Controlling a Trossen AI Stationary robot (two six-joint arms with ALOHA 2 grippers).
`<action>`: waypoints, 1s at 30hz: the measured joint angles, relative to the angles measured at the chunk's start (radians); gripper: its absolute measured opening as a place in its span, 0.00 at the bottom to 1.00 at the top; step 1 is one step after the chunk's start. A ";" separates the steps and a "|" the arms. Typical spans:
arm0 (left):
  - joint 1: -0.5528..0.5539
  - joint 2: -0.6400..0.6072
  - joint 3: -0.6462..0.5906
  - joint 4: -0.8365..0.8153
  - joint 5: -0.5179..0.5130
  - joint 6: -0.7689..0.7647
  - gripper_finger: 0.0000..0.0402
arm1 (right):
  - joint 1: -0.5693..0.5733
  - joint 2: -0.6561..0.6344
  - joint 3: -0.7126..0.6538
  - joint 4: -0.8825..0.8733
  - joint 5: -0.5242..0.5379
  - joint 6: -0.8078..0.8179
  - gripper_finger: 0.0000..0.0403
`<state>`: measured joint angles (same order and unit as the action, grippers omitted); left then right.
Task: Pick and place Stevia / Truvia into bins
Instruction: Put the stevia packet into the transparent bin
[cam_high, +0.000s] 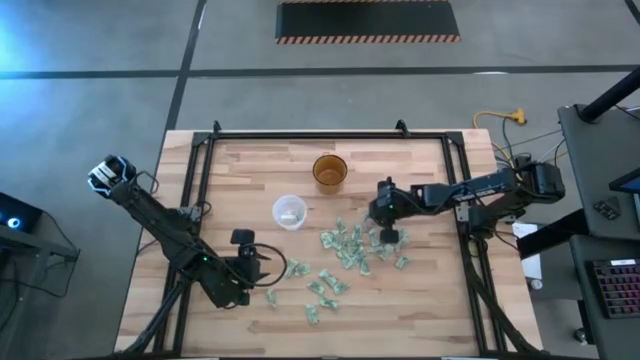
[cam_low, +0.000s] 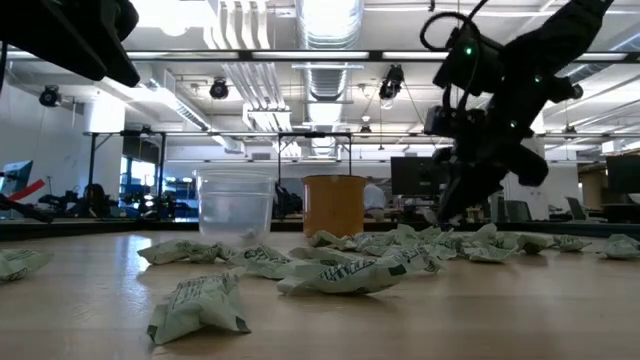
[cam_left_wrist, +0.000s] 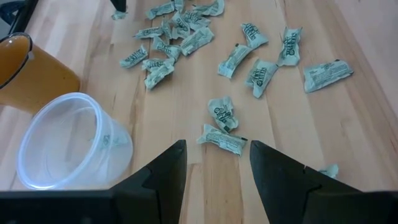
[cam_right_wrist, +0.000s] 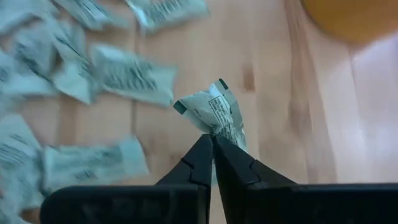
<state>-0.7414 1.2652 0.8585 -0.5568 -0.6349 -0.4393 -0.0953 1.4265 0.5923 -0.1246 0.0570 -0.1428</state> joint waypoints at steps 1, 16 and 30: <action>0.000 0.000 0.000 0.000 0.000 0.000 0.40 | 0.009 0.000 0.012 0.001 -0.001 -0.009 0.02; 0.000 0.000 -0.001 -0.004 -0.008 0.000 0.40 | 0.122 0.008 0.093 0.540 -0.019 -0.214 0.02; 0.000 0.001 -0.003 -0.005 -0.010 0.000 0.40 | 0.084 0.360 0.333 0.718 -0.087 -0.234 0.02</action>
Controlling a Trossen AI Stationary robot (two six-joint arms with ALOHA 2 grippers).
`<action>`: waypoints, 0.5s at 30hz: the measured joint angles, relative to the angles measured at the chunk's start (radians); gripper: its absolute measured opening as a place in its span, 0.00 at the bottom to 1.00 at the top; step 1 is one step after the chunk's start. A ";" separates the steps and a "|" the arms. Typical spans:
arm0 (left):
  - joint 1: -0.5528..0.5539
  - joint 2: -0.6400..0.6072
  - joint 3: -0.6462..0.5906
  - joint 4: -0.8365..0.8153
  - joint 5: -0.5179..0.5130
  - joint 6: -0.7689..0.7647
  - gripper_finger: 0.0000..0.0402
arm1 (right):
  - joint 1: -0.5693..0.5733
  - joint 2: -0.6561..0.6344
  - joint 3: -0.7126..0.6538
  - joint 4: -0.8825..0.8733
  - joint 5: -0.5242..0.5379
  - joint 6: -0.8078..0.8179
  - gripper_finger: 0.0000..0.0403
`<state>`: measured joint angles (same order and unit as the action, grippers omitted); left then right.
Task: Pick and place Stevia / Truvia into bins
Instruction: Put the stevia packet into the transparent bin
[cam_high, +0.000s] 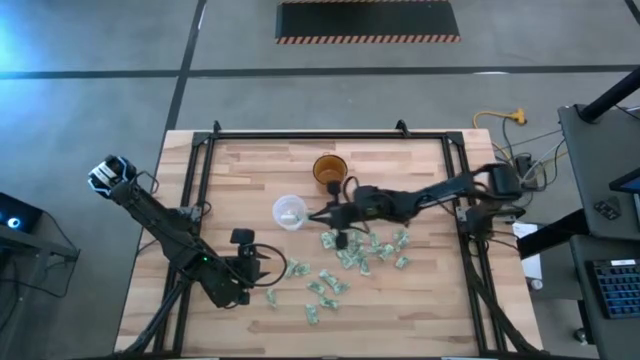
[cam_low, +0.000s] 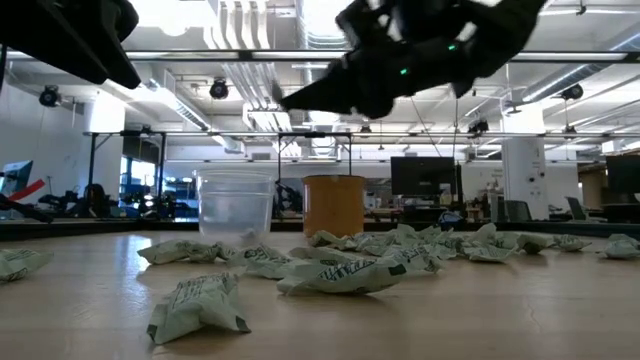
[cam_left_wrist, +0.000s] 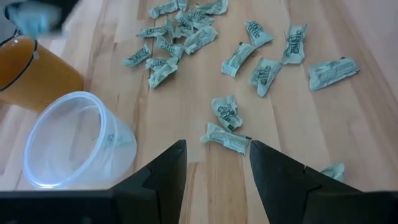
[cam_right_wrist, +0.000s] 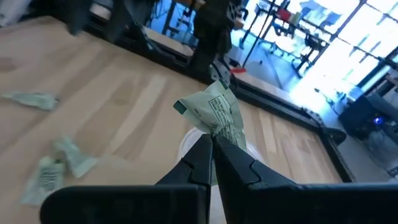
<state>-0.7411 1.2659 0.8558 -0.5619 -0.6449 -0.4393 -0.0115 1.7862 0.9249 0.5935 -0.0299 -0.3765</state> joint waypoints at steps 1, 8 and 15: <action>0.000 0.000 0.000 0.001 0.000 0.000 0.40 | -0.007 0.030 0.038 -0.009 0.002 0.007 0.02; 0.000 0.001 0.000 0.004 0.000 0.000 0.40 | -0.043 0.143 0.224 -0.175 0.003 0.051 0.02; 0.000 0.004 0.000 0.002 0.001 0.000 0.40 | -0.075 0.236 0.341 -0.295 0.004 0.122 0.03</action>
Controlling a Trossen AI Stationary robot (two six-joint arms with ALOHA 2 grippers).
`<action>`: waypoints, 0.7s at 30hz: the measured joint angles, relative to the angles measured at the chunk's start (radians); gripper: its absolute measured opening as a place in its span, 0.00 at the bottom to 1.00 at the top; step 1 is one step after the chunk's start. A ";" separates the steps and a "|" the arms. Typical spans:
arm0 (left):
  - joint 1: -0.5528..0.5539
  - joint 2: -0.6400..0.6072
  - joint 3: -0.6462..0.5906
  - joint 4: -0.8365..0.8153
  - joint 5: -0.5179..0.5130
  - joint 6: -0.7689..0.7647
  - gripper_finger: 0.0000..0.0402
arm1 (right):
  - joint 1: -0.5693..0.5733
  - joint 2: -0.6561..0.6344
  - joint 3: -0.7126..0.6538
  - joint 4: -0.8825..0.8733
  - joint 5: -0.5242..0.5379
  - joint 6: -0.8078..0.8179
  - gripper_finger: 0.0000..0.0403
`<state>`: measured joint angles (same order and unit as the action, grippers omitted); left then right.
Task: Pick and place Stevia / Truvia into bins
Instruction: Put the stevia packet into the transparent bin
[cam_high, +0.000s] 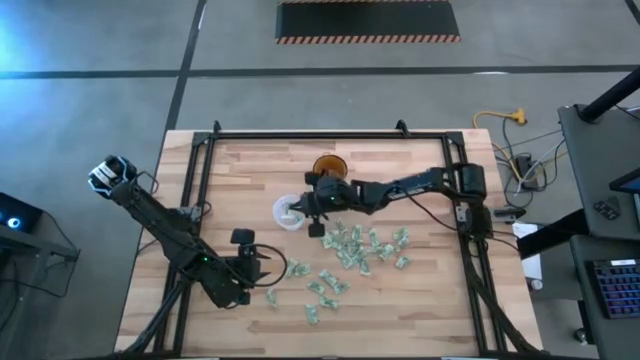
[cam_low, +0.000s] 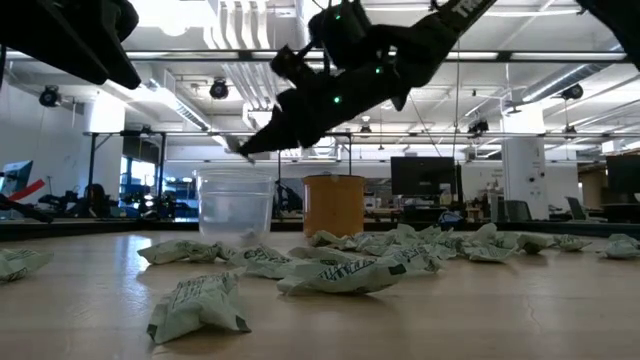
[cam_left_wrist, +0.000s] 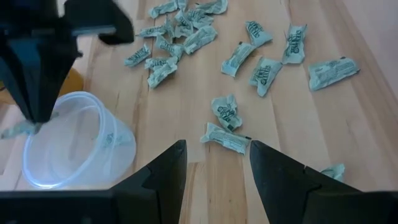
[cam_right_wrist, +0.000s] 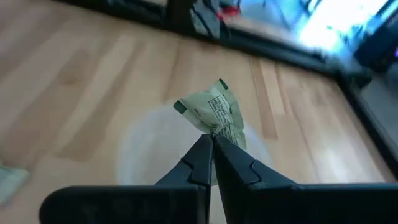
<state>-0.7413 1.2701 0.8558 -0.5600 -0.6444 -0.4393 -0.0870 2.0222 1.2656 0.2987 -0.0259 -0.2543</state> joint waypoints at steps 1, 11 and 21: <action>0.000 0.000 0.000 0.000 0.000 0.000 0.40 | -0.003 0.006 0.011 -0.015 0.000 0.001 0.04; 0.000 0.002 -0.001 0.002 0.001 0.000 0.40 | -0.009 -0.044 0.028 -0.165 -0.009 -0.040 0.28; -0.006 0.015 -0.123 0.205 0.143 -0.026 0.40 | 0.060 -0.237 -0.006 -0.582 -0.188 -0.098 0.37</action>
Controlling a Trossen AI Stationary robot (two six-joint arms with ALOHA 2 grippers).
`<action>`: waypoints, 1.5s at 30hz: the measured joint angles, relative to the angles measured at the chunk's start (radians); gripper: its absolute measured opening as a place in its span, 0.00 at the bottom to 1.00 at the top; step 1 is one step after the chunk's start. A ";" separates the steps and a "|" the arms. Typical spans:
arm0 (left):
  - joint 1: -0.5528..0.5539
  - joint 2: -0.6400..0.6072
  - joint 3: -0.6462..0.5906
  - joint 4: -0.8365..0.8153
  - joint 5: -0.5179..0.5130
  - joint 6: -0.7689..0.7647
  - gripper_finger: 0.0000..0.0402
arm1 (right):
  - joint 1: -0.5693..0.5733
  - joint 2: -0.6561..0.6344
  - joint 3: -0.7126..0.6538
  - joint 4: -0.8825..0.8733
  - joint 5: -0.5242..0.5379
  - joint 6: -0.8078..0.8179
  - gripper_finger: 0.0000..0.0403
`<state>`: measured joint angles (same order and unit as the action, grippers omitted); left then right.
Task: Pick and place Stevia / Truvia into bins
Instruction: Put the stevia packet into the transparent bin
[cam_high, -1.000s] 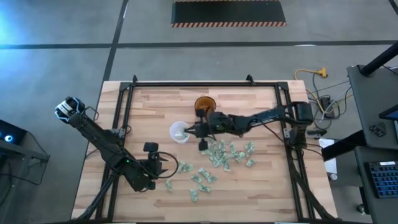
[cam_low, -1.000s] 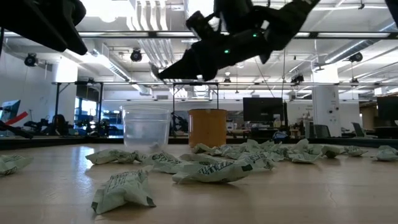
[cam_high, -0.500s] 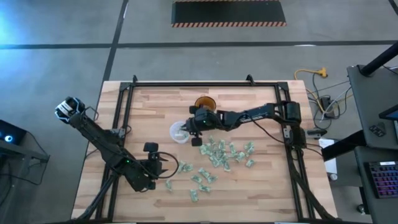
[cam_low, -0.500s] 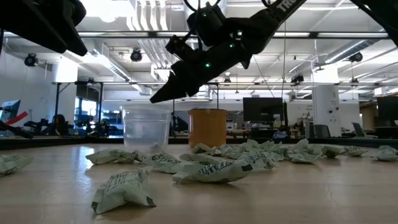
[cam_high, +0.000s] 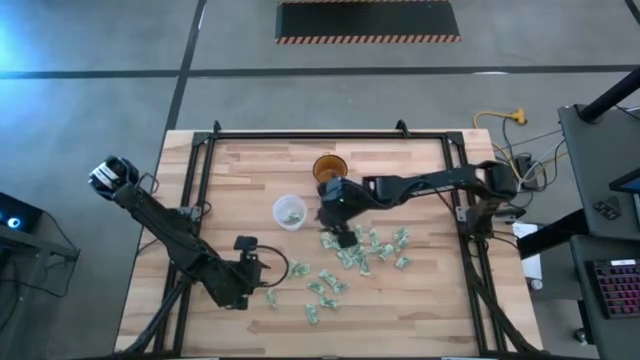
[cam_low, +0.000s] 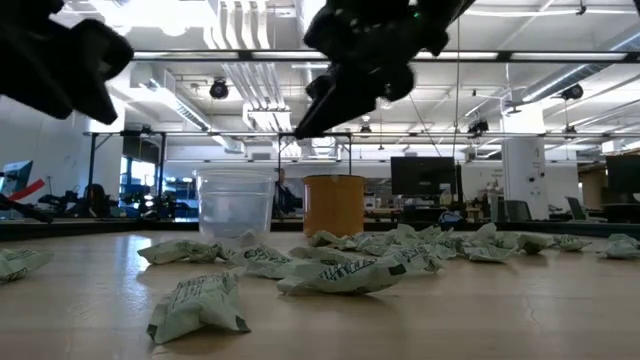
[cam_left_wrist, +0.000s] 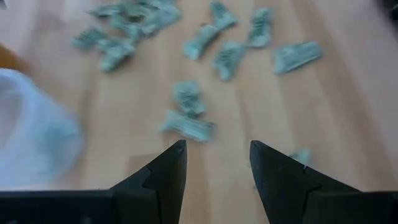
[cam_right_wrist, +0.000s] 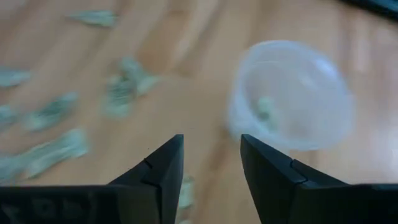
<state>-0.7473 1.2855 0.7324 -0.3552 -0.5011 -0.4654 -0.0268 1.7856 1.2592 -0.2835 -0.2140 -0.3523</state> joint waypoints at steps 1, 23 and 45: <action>-0.004 0.004 -0.013 0.020 0.020 -0.008 0.40 | 0.010 -0.018 -0.017 -0.017 -0.016 0.000 0.37; -0.015 0.240 -0.023 0.183 0.157 -0.129 0.40 | 0.082 -0.556 -0.471 0.082 -0.021 0.142 0.28; -0.003 0.290 -0.025 0.192 0.210 -0.130 0.29 | 0.100 -0.695 -0.559 0.111 -0.015 0.192 0.23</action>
<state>-0.7506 1.5753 0.7071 -0.1632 -0.2916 -0.5957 0.0731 1.0904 0.7002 -0.1721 -0.2291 -0.1605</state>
